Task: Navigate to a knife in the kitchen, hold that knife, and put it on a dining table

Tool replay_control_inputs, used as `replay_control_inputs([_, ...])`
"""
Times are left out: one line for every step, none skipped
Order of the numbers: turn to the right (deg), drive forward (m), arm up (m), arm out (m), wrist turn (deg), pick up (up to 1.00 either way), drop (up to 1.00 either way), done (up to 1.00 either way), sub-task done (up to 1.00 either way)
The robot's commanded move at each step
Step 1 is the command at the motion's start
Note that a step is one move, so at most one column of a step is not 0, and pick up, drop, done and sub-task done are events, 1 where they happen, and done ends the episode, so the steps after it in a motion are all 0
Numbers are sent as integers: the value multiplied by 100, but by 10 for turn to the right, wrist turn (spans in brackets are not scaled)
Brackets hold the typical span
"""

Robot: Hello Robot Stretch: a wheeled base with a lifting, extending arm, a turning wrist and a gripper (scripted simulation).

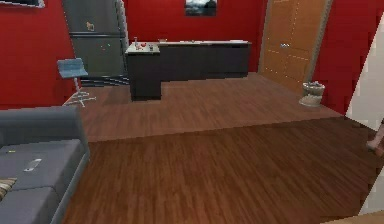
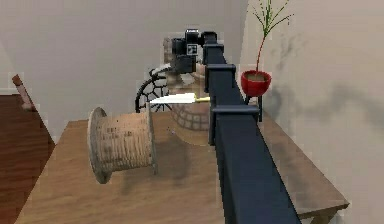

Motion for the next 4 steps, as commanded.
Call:
replay_control_inputs([0,0,-12,0,0,0,0,0,0])
replay_control_inputs([0,0,0,0,0,100,0,0,0])
replay_control_inputs([0,0,10,0,0,0,0,0,0])
replay_control_inputs([0,0,2,0,0,0,0,0,0])
